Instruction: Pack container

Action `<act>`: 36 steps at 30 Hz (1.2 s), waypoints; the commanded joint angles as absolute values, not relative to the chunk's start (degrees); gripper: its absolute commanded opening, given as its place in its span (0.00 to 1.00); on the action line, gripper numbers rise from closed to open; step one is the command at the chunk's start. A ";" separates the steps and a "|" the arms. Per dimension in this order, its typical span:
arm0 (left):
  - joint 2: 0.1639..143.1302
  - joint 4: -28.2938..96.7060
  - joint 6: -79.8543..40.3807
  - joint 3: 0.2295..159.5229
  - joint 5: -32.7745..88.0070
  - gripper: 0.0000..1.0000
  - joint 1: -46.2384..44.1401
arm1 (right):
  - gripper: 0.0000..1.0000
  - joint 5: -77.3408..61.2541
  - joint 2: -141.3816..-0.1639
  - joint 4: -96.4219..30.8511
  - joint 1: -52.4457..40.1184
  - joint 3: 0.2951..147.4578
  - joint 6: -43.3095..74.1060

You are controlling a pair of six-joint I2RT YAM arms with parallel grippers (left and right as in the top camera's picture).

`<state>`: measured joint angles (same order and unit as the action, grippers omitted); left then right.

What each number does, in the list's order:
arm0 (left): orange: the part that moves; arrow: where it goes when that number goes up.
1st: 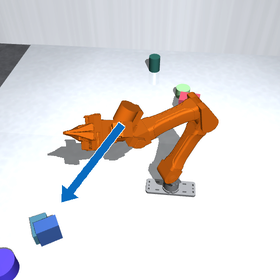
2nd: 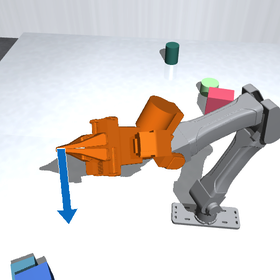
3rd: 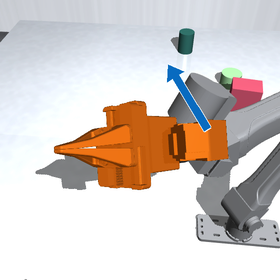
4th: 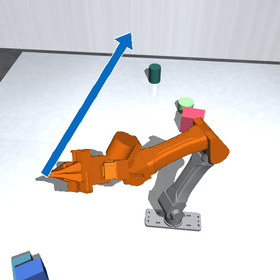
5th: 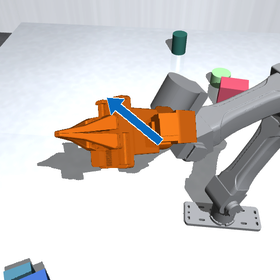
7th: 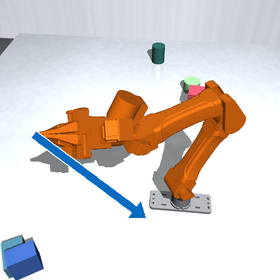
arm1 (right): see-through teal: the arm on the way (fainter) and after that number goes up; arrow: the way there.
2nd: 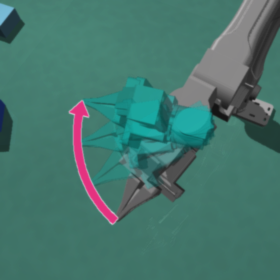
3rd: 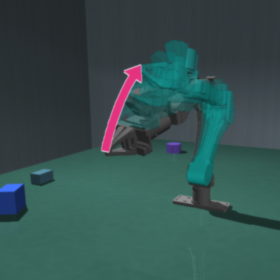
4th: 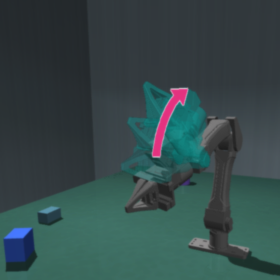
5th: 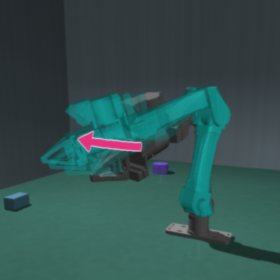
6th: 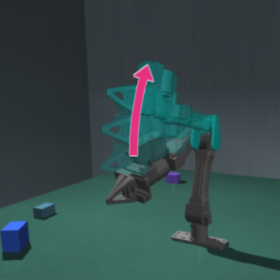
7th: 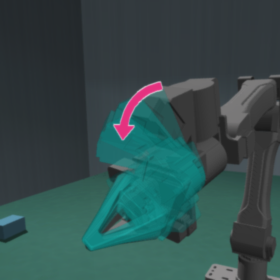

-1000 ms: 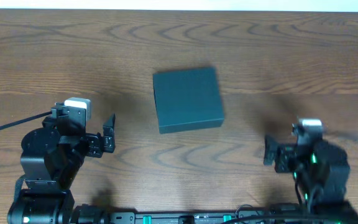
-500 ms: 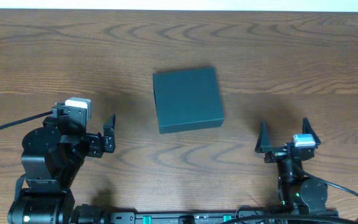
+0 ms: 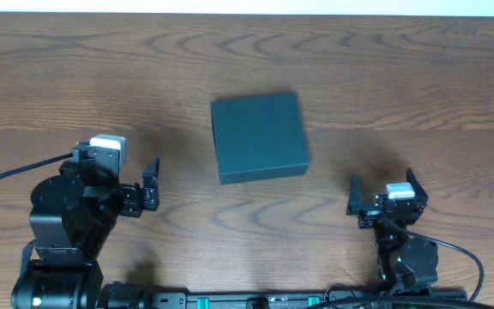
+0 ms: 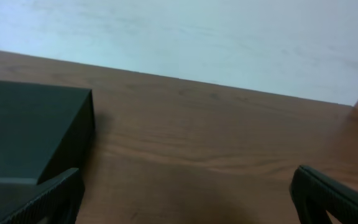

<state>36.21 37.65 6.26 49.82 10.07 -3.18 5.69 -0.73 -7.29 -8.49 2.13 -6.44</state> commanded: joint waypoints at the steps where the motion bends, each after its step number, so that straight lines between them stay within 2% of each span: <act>1: 36.23 37.65 6.83 49.50 9.39 0.99 -3.31 | 0.99 3.79 -0.27 -7.38 -7.62 1.83 -6.31; 29: 36.18 37.65 8.34 49.50 8.38 0.99 -3.27 | 0.99 3.86 -0.27 -7.20 -7.49 1.83 -6.26; 36: 22.70 45.60 9.56 48.07 10.98 0.99 -2.96 | 0.99 3.86 -0.27 -7.20 -7.49 1.83 -6.28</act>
<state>29.56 43.81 8.43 48.95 8.91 -3.16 4.32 -0.73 -7.25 -7.94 2.13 -6.48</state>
